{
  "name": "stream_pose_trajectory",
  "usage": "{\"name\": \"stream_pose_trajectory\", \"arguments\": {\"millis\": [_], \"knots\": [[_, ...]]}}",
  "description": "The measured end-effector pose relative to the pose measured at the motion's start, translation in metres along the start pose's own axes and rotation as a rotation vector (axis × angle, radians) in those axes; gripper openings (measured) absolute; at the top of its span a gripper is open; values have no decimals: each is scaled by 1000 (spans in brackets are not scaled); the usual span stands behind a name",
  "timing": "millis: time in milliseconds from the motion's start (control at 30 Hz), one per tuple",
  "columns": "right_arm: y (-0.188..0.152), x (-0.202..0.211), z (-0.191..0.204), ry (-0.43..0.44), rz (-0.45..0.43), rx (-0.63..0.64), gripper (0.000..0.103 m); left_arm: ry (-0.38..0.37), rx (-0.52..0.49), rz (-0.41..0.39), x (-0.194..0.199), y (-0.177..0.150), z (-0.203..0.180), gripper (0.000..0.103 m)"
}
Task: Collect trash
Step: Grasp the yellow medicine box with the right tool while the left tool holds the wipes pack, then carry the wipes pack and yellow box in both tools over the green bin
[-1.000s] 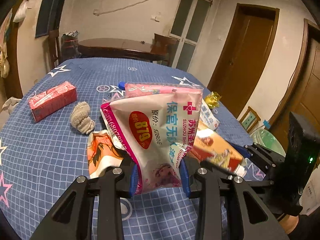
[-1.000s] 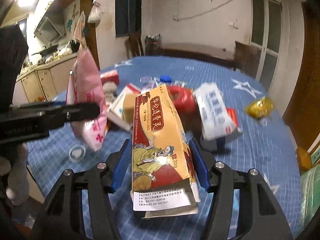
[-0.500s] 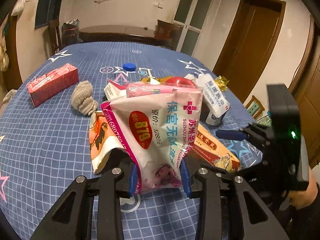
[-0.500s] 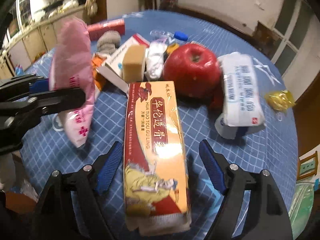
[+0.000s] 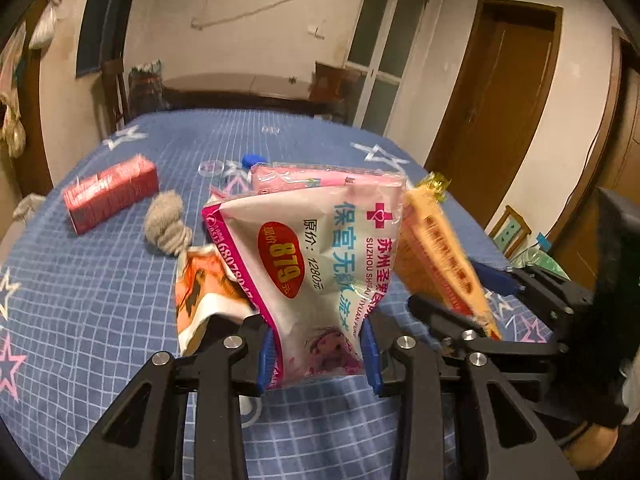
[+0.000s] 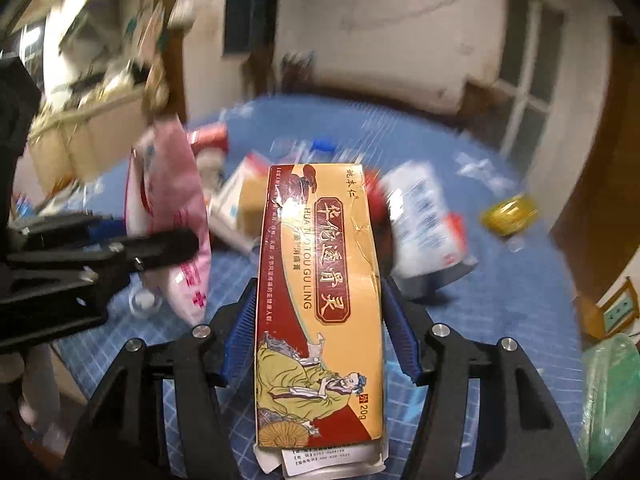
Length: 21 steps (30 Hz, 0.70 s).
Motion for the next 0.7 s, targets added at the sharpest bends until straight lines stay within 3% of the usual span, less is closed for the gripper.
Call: {"name": "stream_pose_trajectory", "arguments": {"millis": [167, 333, 700], "knots": [[0, 42, -16, -97, -170, -59, 57, 12, -30, -79, 20, 9, -19, 37], [8, 74, -35, -134, -269, -107, 57, 19, -51, -140, 34, 15, -31, 37], [14, 89, -69, -160, -298, -122, 57, -22, -97, -175, 41, 24, -66, 37]]}}
Point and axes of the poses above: each gripper's, at about its wrist camera, not at the fingertips, and x roughly against the way its jaws point, z to its left, y to its top, the point moved 3 cm from there along -x, roughly the way its jaws point, and after that the axes turned 1 degree about -x, right-handed, at the moved point
